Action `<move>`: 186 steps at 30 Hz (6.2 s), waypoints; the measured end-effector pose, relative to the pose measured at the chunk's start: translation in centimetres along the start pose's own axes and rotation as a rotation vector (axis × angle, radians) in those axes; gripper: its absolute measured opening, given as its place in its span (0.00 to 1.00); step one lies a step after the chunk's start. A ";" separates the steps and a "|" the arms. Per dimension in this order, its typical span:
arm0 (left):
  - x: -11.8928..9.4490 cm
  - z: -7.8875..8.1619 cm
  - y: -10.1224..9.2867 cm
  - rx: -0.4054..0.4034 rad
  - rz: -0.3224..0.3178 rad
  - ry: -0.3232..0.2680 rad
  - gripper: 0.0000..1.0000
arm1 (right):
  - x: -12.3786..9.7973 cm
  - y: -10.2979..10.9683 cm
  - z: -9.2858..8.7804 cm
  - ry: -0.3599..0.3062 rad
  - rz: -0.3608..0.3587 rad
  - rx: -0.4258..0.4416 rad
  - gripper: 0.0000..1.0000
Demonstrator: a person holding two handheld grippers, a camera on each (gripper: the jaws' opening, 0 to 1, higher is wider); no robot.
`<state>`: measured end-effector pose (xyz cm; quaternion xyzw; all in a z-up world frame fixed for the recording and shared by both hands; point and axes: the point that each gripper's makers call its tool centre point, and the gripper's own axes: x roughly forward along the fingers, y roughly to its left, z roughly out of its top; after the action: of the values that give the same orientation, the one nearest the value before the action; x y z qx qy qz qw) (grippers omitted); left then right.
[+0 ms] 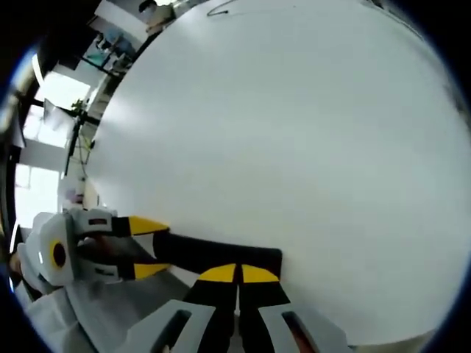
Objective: Press the specified remote control buttons in sequence, fully releasing each button before pressing the next.
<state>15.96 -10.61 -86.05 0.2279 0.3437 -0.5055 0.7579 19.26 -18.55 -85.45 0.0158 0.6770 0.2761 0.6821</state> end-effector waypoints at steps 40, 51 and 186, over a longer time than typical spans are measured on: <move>0.0 0.1 0.0 -0.006 0.001 -0.007 0.24 | 0.8 1.0 1.0 -0.013 -0.065 -0.118 0.00; 0.0 0.1 0.0 -0.005 0.003 -0.006 0.24 | 0.7 1.0 1.0 -0.039 -0.018 -0.052 0.00; 0.1 0.2 -0.1 0.001 -0.006 -0.021 0.25 | 0.4 0.5 -2.2 0.076 -0.076 -0.019 0.00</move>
<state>15.98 -10.85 -85.94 0.2222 0.3361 -0.5103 0.7597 17.05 -18.77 -85.79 -0.0268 0.6999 0.2570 0.6658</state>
